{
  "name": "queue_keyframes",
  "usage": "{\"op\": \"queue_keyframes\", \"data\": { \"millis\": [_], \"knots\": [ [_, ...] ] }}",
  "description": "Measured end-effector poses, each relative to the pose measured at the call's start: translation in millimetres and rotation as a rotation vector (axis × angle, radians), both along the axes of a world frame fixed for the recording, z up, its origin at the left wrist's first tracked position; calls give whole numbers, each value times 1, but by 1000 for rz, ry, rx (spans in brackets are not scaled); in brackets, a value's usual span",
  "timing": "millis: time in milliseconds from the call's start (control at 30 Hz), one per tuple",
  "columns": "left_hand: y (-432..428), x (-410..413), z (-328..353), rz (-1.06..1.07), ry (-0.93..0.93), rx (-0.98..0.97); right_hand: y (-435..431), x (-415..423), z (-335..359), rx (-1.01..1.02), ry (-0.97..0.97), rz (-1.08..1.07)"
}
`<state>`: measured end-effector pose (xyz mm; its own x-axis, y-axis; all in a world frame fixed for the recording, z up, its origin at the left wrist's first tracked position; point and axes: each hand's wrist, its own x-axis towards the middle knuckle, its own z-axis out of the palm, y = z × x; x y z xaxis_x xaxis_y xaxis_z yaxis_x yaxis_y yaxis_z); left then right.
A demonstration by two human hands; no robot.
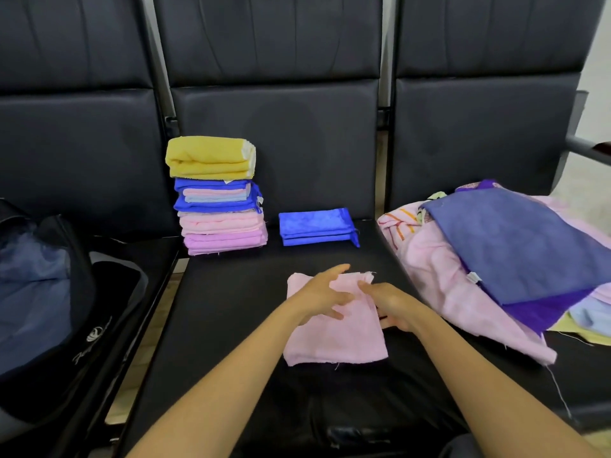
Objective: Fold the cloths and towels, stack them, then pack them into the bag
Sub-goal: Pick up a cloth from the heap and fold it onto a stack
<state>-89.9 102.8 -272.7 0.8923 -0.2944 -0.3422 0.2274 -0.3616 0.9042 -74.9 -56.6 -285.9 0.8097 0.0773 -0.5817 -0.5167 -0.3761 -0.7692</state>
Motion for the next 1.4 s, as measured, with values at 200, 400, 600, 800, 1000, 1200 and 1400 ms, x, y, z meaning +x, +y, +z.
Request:
{"op": "queue_keyframes", "data": {
  "millis": [200,400,600,800,1000,1200,1400],
  "knots": [
    [41,-3,-30,420,-37,400,6,3,-2,-254,-232,125],
    [55,-14,-55,518,166,131,3,4,-10,-309,-238,107],
    [53,-12,-57,488,209,87,4,2,-10,-390,-210,204],
    [43,-10,-10,383,225,-85,8,1,-7,-418,-209,172],
    [22,-6,57,237,108,-52,9,3,-5,273,89,-42],
    [33,-6,102,337,90,-188,15,-3,-5,692,64,-192],
    [74,-12,70,488,99,-160,5,7,9,744,-56,-95]
  ]
}}
